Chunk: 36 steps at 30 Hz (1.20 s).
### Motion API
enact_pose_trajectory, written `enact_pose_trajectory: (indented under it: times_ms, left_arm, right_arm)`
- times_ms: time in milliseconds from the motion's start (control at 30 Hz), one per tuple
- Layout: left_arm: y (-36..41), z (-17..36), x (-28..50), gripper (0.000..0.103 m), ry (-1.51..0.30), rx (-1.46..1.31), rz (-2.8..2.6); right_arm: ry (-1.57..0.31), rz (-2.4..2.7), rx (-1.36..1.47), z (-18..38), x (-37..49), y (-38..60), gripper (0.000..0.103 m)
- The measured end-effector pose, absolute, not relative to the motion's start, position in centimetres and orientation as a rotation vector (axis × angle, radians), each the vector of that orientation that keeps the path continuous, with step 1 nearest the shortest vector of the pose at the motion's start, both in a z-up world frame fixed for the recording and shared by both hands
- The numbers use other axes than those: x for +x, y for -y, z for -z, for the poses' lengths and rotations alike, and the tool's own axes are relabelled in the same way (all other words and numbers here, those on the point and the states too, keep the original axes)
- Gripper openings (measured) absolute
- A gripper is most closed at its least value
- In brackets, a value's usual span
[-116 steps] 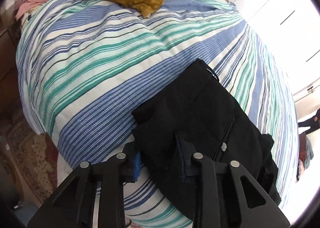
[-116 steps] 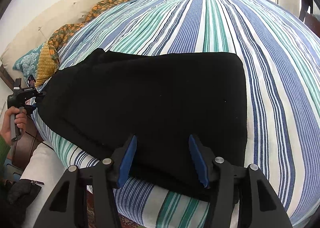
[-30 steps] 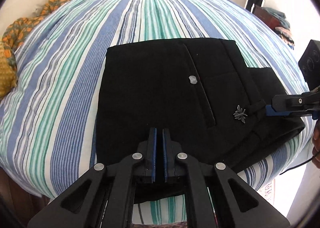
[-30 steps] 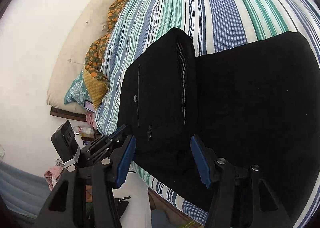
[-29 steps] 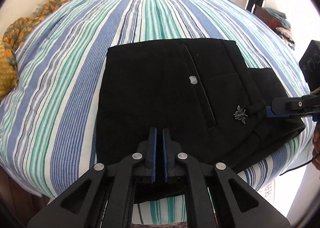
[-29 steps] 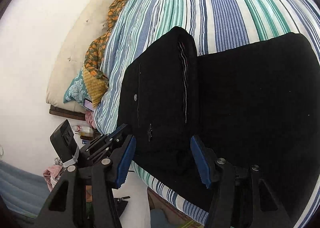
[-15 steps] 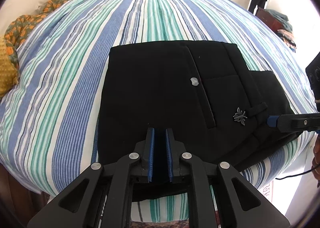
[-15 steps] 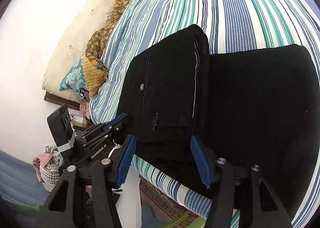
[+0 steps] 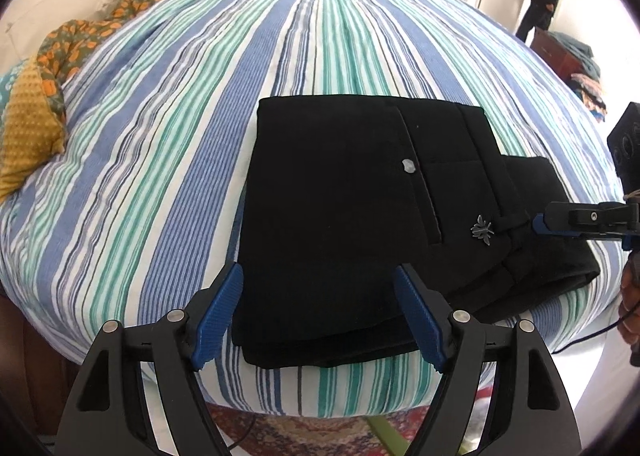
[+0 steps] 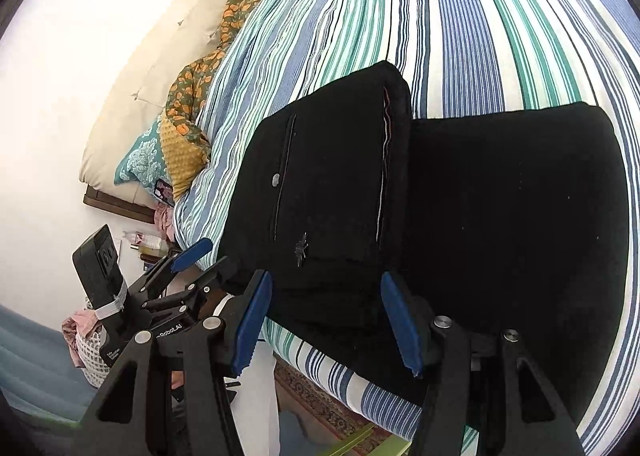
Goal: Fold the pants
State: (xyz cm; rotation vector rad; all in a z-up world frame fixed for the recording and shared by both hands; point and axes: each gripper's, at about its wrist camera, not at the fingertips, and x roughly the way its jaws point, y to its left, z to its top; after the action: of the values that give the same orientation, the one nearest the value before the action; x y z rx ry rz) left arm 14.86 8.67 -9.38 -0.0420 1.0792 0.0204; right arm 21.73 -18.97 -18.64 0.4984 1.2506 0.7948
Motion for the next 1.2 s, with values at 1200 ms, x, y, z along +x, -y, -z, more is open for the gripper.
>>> enact_pose_trajectory:
  times_ms: [1200]
  left_arm:
    - [-9.1, 10.8, 14.2, 0.08, -1.101, -0.031, -0.038]
  right_arm:
    - [-1.412, -0.876, 0.632, 22.0, 24.9, 17.6, 0.037]
